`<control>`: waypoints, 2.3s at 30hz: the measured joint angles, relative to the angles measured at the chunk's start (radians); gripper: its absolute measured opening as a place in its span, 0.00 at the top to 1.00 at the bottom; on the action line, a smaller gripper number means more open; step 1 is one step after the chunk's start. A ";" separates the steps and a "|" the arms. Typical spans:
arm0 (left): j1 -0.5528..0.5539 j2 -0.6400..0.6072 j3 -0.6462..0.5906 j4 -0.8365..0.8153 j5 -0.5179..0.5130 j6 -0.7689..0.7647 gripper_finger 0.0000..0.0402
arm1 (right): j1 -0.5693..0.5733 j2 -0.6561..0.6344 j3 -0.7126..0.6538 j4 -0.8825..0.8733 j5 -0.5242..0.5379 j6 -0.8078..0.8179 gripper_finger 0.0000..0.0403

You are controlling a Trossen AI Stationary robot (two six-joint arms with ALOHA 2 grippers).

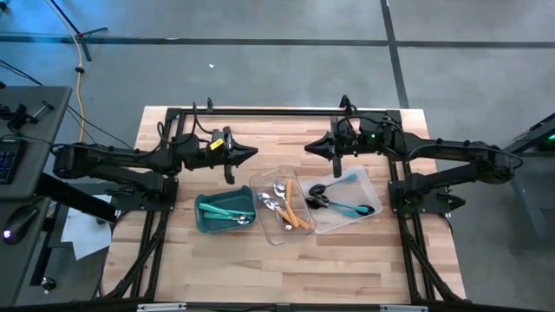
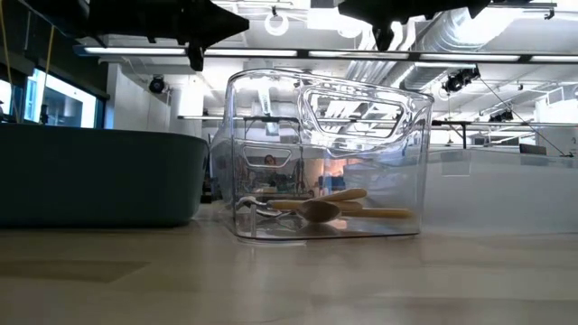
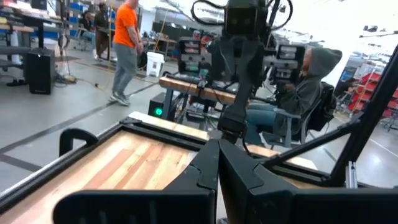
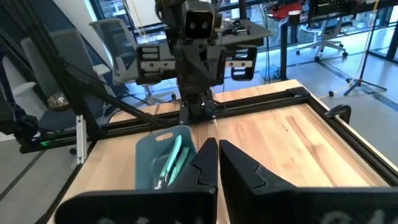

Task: Sort silverware by color (type)
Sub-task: Return to Home Position

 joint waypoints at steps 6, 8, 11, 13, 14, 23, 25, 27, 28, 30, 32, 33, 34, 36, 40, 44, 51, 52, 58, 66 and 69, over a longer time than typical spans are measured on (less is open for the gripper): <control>0.016 -0.005 0.000 0.002 0.000 0.000 1.00 | 0.000 0.000 0.000 -0.025 -0.011 -0.007 1.00; 0.016 -0.005 0.000 0.001 0.000 0.000 1.00 | 0.000 0.000 0.000 -0.035 -0.011 -0.012 1.00; 0.016 -0.005 0.000 0.001 0.000 0.000 1.00 | 0.000 0.000 0.000 -0.042 -0.022 -0.055 1.00; 0.016 -0.005 0.000 0.000 0.000 0.000 1.00 | 0.000 0.000 0.000 -0.049 -0.025 -0.082 1.00; 0.016 -0.005 0.000 0.000 0.000 0.000 1.00 | 0.000 0.000 0.000 -0.051 -0.026 -0.086 1.00; 0.014 -0.005 0.000 0.000 0.012 -0.008 1.00 | 0.001 0.000 0.000 -0.120 -0.030 -0.087 1.00; 0.014 -0.005 0.000 0.000 0.012 -0.008 1.00 | 0.001 0.000 0.000 -0.144 -0.030 -0.087 1.00; 0.014 -0.005 0.000 0.000 0.012 -0.008 1.00 | 0.001 0.000 0.000 -0.163 -0.029 -0.087 1.00; 0.014 -0.005 0.000 0.000 0.012 -0.008 1.00 | 0.001 0.000 0.000 -0.169 -0.029 -0.087 1.00; 0.014 -0.005 0.000 0.000 0.012 -0.008 1.00 | 0.001 0.000 0.000 -0.171 -0.029 -0.078 1.00; 0.014 -0.005 0.000 0.000 0.012 -0.007 1.00 | 0.001 0.000 0.000 -0.170 -0.023 -0.040 1.00; 0.014 -0.005 0.000 0.000 0.012 -0.005 1.00 | 0.001 0.000 0.000 -0.171 -0.012 -0.027 1.00; 0.014 -0.005 0.000 0.000 0.012 -0.002 1.00 | 0.001 0.000 0.000 -0.173 -0.007 -0.017 1.00; 0.014 -0.005 0.000 0.000 0.013 -0.002 1.00 | 0.001 0.001 0.000 -0.178 0.004 -0.028 1.00; 0.014 -0.005 0.000 0.000 0.013 0.008 1.00 | 0.001 0.001 0.000 -0.178 0.004 -0.055 1.00; 0.014 -0.011 0.000 0.000 0.013 0.018 1.00 | 0.000 0.001 0.000 -0.185 0.004 -0.042 1.00; 0.014 -0.038 0.000 -0.004 0.049 0.026 1.00 | 0.000 0.001 0.000 -0.192 0.004 -0.052 1.00; 0.014 -0.042 0.000 -0.003 0.054 0.026 1.00 | 0.000 0.001 0.000 -0.193 0.005 -0.054 1.00; 0.014 -0.087 0.000 -0.050 0.092 0.019 1.00 | 0.000 0.001 0.000 -0.193 0.005 -0.059 1.00; 0.013 -0.205 0.000 -0.063 0.090 0.042 1.00 | 0.000 0.001 0.000 -0.193 0.006 -0.059 1.00; 0.013 -0.258 0.000 -0.079 0.090 0.044 1.00 | 0.000 0.001 0.000 -0.192 0.007 -0.059 1.00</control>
